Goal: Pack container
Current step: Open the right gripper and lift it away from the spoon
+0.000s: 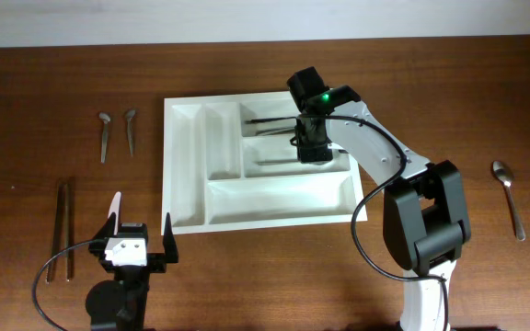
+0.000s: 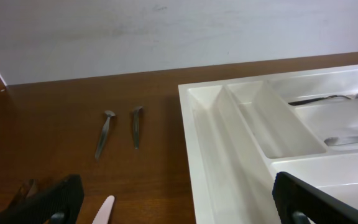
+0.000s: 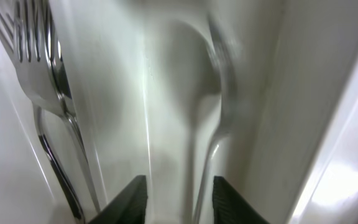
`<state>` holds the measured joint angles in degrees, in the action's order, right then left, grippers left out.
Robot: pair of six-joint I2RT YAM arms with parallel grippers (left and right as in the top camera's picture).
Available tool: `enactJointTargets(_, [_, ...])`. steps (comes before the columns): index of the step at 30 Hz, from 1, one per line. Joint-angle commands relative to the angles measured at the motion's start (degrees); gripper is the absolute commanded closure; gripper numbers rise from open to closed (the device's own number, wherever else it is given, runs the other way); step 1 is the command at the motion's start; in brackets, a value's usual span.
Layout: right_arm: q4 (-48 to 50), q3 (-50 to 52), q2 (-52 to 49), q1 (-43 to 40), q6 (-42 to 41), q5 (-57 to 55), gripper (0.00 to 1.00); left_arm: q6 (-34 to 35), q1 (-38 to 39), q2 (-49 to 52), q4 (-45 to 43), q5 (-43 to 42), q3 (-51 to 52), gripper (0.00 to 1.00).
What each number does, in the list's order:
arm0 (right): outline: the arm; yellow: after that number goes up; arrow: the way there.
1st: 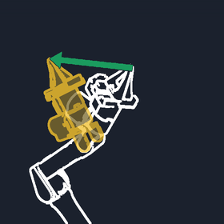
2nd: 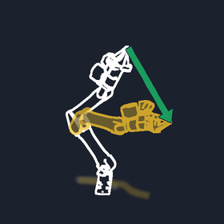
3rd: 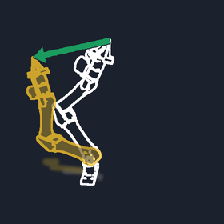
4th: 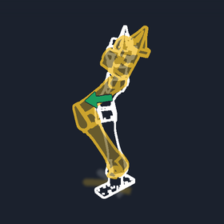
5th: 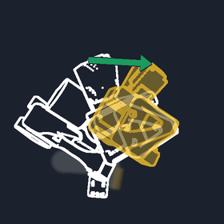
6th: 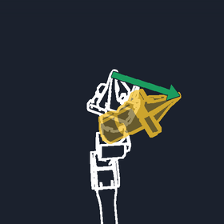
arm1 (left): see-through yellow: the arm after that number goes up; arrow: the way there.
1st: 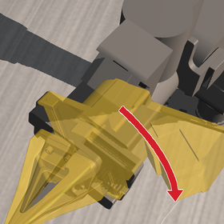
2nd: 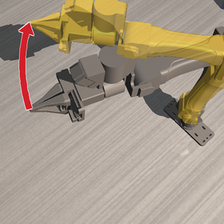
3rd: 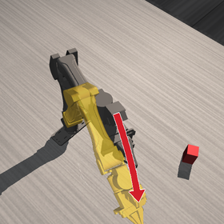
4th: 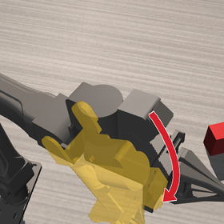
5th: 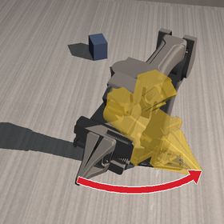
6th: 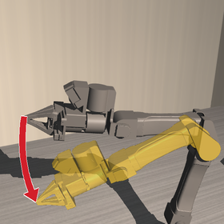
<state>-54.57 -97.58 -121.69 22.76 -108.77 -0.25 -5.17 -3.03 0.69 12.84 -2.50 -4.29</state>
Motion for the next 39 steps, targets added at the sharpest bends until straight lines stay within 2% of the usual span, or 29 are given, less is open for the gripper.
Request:
enactJointTargets(1, [0.02, 0.31, -0.74, 0.52, 1.25, -1.31, 0.62, -0.94, -0.09, -0.37, -0.02, 0.59, 0.35, 0.01])
enactJointTargets(4, [0.22, 0.31, -0.74, 0.52, 1.44, 0.20, 0.49, -0.94, -0.09, -0.39, -0.02, 0.59, 0.35, 0.01])
enactJointTargets(6, [1.55, 0.28, -0.74, 0.50, 3.19, 1.84, 0.28, -0.94, -0.09, -0.39, -0.02, 0.59, 0.35, 0.01])
enactJointTargets(9, [5.57, 0.28, -0.74, 0.42, 9.40, 2.86, 0.08, -0.94, -0.09, -0.39, -0.02, 0.59, 0.35, 0.01])
enactJointTargets(11, [8.39, 0.28, -0.74, 0.42, 13.33, 2.84, 0.01, -0.94, -0.09, -0.37, -0.02, 0.61, 0.35, 0.01])
enactJointTargets(15, [13.92, 0.28, -0.74, 0.42, 23.37, 2.80, 0.01, -0.94, -0.09, -0.37, -0.02, 0.59, 0.35, 0.01])
enactJointTargets(19, [15.85, 0.11, -0.74, 0.35, 28.81, 2.51, 0.01, -0.94, -0.09, -0.37, -0.02, 0.59, 0.35, 0.01])
enactJointTargets(26, [15.08, -3.65, -0.61, -1.16, 37.99, 0.98, 0.01, -0.94, -0.09, -0.37, -0.02, 0.59, 0.35, 0.01])
enactJointTargets(31, [8.70, -10.43, -0.20, -2.97, 47.08, -5.09, 0.01, -0.94, -0.09, -0.37, -0.02, 0.59, 0.35, 0.01])
enactJointTargets(35, [2.54, -17.55, 0.28, -5.53, 62.01, -6.91, 0.01, -0.94, -0.09, -0.37, -0.02, 0.59, 0.35, 0.01])
enactJointTargets(39, [-5.53, -24.87, 0.59, -9.09, 83.62, -6.93, 0.01, -0.94, -0.09, -0.37, -0.02, 0.59, 0.35, 0.01])
